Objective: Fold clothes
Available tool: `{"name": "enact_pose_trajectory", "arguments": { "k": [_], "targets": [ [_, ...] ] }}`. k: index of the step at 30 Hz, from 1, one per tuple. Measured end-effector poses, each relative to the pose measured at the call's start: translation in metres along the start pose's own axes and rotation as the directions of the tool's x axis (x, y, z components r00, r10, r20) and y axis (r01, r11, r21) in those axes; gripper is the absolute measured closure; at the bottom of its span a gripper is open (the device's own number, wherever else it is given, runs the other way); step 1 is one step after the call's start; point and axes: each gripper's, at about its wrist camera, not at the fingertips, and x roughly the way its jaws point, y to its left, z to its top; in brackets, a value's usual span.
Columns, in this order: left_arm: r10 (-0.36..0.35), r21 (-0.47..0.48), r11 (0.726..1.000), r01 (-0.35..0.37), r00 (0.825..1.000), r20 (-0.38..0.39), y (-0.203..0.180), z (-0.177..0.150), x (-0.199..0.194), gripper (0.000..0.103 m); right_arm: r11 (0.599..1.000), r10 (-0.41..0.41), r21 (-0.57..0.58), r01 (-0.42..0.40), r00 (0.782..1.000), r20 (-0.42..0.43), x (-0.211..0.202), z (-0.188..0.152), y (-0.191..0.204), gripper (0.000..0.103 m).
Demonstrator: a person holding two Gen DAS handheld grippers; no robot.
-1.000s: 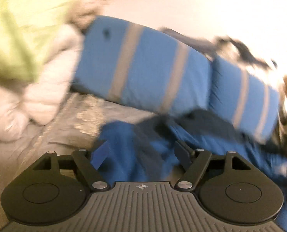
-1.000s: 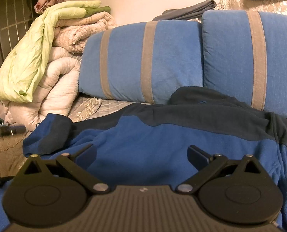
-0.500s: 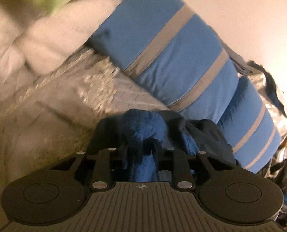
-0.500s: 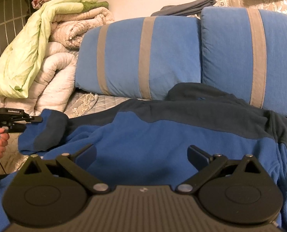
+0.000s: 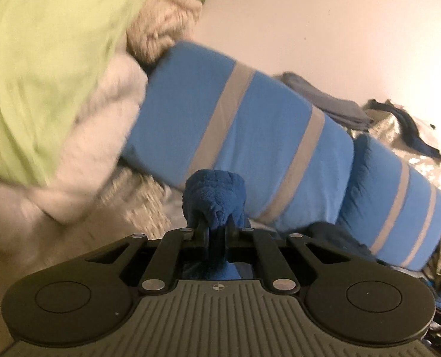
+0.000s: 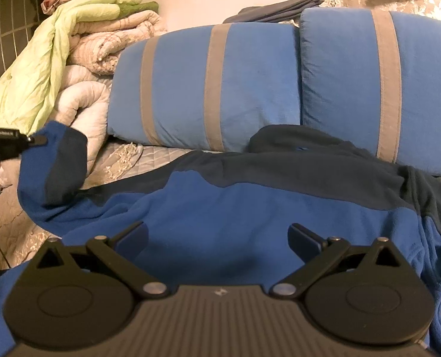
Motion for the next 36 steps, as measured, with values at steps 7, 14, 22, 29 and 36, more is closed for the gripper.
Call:
{"name": "enact_pose_trajectory", "arguments": {
  "k": [7, 14, 22, 29, 36],
  "targets": [
    [0.152, 0.017, 0.988, -0.156, 0.979, 0.133, -0.002, 0.034, -0.026, 0.095, 1.000, -0.009, 0.011, 0.009, 1.000, 0.002, -0.001, 0.001, -0.003, 0.000],
    [0.338, -0.096, 0.941, -0.324, 0.902, 0.270, 0.045, 0.041, -0.076, 0.095, 1.000, -0.007, 0.008, 0.007, 1.000, 0.013, -0.005, 0.000, -0.003, 0.000],
    [0.574, -0.364, 0.776, -0.515, 0.816, 0.070, 0.144, -0.061, -0.086, 0.095, 1.000, -0.015, 0.025, 0.014, 1.000, 0.021, -0.007, 0.002, -0.006, 0.000],
    [0.595, -0.613, 0.588, -0.528, 0.796, -0.116, 0.194, -0.144, -0.077, 0.094, 0.998, -0.051, -0.029, 0.051, 0.999, -0.012, -0.002, -0.001, 0.000, 0.000],
    [0.605, -0.598, 0.602, -0.529, 0.791, -0.091, 0.191, -0.145, -0.079, 0.094, 0.997, -0.058, -0.052, 0.057, 0.998, -0.025, -0.001, -0.003, 0.001, 0.000]
  ]
}}
